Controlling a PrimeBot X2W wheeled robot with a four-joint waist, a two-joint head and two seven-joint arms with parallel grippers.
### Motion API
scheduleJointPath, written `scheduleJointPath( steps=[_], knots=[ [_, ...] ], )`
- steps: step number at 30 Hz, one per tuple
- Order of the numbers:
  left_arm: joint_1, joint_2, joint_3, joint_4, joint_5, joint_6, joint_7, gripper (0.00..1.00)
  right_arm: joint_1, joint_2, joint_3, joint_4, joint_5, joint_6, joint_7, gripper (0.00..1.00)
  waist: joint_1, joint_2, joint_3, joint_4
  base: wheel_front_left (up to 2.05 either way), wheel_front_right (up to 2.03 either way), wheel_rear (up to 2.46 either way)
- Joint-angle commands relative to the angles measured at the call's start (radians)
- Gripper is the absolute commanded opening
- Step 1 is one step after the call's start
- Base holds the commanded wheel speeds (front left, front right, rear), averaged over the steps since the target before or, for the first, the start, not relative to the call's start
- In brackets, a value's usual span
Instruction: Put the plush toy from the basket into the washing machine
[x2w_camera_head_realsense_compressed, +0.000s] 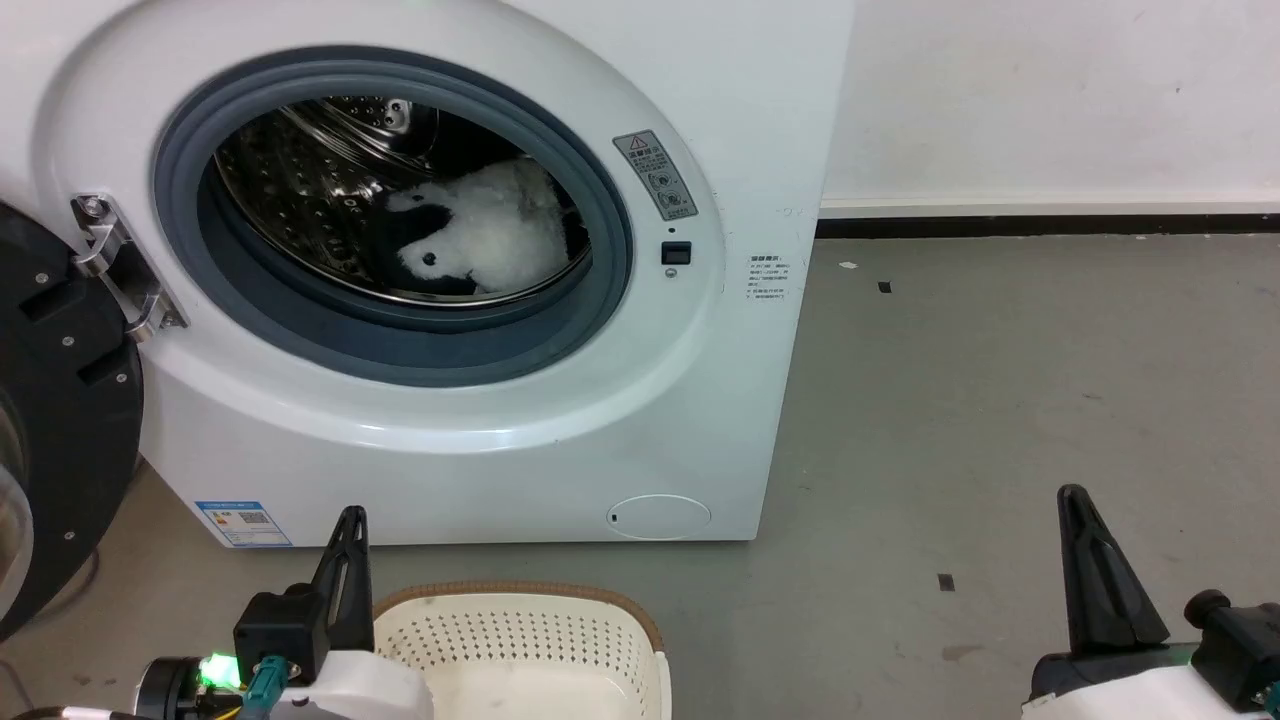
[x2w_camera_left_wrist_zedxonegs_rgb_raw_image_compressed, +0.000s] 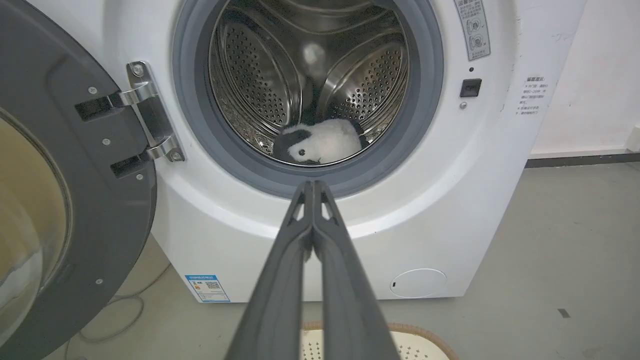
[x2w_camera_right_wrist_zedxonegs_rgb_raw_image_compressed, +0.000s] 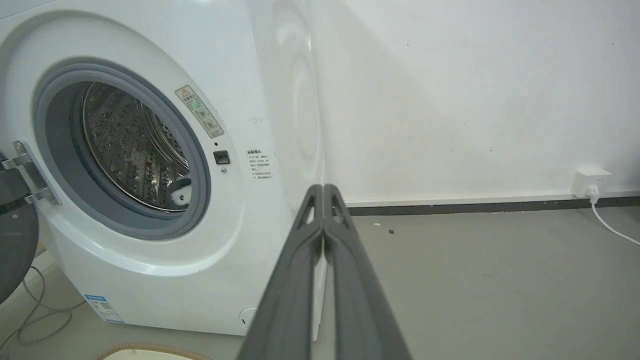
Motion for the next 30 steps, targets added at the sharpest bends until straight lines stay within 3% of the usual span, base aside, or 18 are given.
scheduleJointPath(
  steps=[1, 30],
  knots=[
    [-0.001, -0.002, 0.003, -0.009, 0.006, -0.004, 0.008, 0.00, -0.015, 0.000, 0.003, 0.006, -0.012, 0.000, 0.010, 0.00, -0.0001, -0.0001, 0.000, 0.000, 0.00, 0.00, 0.00],
    [-0.002, -0.020, 0.009, -0.046, 0.018, -0.023, 0.065, 0.00, -0.037, 0.000, 0.016, 0.023, -0.061, 0.000, 0.067, 0.00, -0.0001, -0.0001, -0.004, 0.001, 0.00, 0.00, 0.00]
  ],
)
